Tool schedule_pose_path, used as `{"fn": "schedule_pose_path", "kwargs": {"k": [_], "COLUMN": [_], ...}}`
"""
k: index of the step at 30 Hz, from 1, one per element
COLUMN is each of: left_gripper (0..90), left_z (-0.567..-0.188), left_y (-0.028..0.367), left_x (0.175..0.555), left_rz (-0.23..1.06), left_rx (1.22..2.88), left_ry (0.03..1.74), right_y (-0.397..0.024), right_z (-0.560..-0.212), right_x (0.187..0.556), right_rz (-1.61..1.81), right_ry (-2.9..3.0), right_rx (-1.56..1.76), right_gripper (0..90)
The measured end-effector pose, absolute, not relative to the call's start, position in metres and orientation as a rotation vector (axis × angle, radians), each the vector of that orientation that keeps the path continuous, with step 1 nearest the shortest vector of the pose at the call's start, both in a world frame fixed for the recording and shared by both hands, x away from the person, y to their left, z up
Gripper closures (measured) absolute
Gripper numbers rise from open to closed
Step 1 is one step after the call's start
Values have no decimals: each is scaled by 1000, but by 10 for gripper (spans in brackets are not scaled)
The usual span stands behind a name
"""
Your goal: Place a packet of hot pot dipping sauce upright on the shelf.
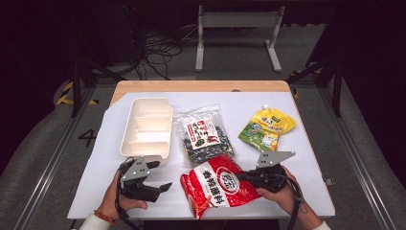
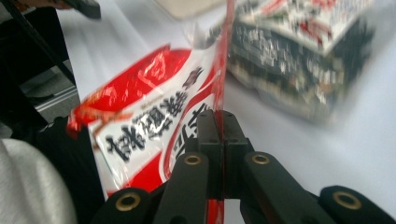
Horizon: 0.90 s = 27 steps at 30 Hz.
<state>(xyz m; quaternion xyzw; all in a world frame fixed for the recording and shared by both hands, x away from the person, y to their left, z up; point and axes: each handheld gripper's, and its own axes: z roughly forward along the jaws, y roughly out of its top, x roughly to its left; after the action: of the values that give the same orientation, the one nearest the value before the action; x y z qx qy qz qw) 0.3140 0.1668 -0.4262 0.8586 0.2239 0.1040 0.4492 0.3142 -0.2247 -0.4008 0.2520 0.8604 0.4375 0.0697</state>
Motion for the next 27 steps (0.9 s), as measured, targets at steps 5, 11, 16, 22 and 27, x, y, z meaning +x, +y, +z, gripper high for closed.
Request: {"fn": "schedule_pose_path", "kwargs": {"k": [5,11,16,22,27], "left_gripper": [187,186,328,835,898], "left_z": [-419,-416,-417,-413,-408], "left_y": [141,126,124,127,127], "left_x": [326,328,329,328,325], "left_rz": [191,172,127,110,118], "left_rx": [2124,2147,2138,2077,2035], "left_ry": [521,469,430,385,368], "right_y": [-190,-158,-140,-133,-137], "right_z": [-371,-345,-332,-322,-319], "right_x": [321,319,314,312,309], "right_rz": [1228,1223,1242,1273,1322], "right_ry": [2579,2557,2526,2472,2420], "right_rx": [566,388,307,291,334], "right_gripper": [900,900,900,900,899]}}
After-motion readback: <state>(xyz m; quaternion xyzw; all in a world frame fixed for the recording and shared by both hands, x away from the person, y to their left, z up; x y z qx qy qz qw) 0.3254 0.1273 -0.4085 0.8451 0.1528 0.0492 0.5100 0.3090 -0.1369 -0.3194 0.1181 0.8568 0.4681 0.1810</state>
